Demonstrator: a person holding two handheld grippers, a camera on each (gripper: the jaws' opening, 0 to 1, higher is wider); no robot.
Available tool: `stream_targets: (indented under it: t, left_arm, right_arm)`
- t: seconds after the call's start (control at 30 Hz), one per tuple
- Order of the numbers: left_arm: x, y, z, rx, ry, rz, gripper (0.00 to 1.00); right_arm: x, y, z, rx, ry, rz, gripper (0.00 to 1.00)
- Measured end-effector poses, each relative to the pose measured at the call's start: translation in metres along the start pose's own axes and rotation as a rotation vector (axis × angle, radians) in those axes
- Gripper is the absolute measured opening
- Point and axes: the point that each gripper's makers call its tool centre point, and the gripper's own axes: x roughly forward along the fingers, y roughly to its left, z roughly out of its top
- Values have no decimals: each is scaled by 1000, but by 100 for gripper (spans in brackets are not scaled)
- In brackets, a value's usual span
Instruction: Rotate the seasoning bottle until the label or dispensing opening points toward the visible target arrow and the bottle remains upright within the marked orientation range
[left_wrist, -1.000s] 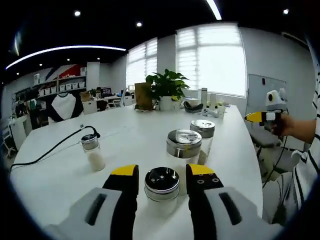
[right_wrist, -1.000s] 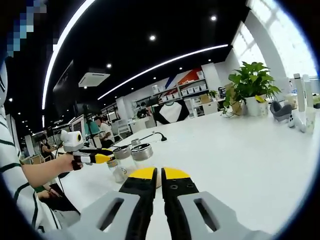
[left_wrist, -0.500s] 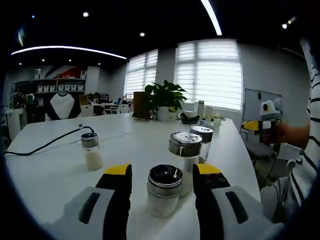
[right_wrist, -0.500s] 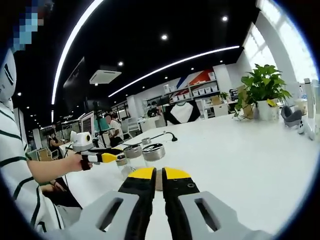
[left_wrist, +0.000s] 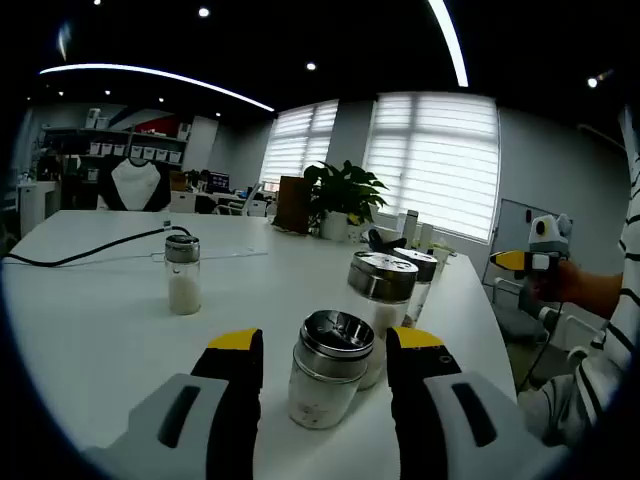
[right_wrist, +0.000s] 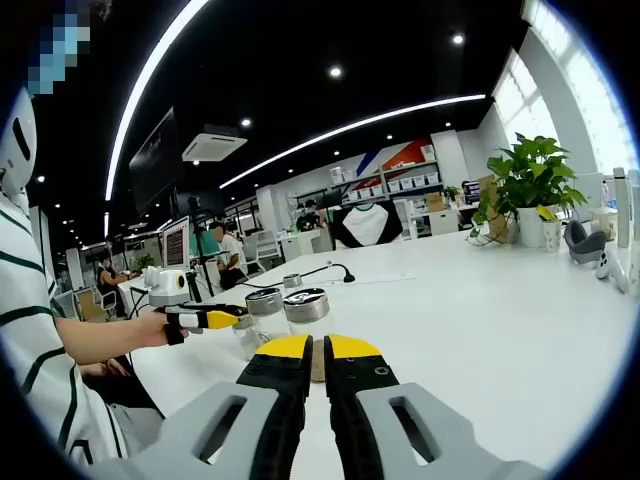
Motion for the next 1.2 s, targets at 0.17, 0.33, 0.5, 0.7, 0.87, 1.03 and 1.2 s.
stream_targets:
  t: [0.17,0.33,0.5,0.7,0.87,1.03,1.2]
  left_arm:
    - [1,-5,1,-13,-6,-18,37]
    - [2,-6,1,10,-4,-24,33]
    - [3,-7,1,54,5,-18,33]
    - [1,-5,1,59,0,19,33]
    - [0,-2,1,22,-30,159,33]
    - [2,-5,0,21,-55,213,33]
    - [0,-2,0,21,-48,265,32]
  right_arm:
    - [-1,-2,-3,-1,3,-6,2]
    - [-2,-3,-5,1,7,-8,2]
    - [-3,-6,-2,-4,-2,-12,2]
    - [-3,-9,-2,-15,-4,-21,1]
    - [-4,-12,-1,-33,-9,-46,0]
    - [-4,-11,1,-47,-10,-51,0]
    - [-6,-10,1,-49,-10,-58,0]
